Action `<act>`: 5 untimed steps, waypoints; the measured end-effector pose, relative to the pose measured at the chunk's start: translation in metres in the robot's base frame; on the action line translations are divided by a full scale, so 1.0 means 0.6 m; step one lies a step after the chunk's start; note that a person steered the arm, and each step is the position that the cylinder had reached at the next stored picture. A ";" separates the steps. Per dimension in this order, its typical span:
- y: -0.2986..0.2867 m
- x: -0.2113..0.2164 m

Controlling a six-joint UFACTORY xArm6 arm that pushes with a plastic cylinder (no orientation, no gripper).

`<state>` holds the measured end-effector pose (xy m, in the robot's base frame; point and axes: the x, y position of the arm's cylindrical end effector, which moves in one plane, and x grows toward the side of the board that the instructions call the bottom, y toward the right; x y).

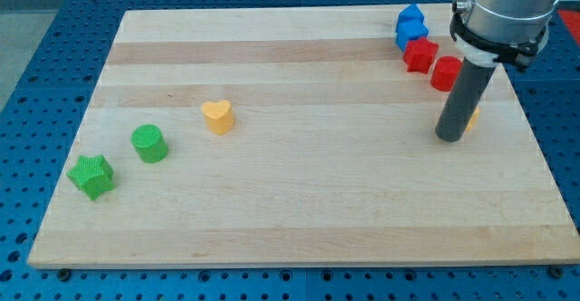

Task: Move the yellow hexagon towards the red circle

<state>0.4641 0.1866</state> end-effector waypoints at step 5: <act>0.005 0.004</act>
<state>0.4666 0.1893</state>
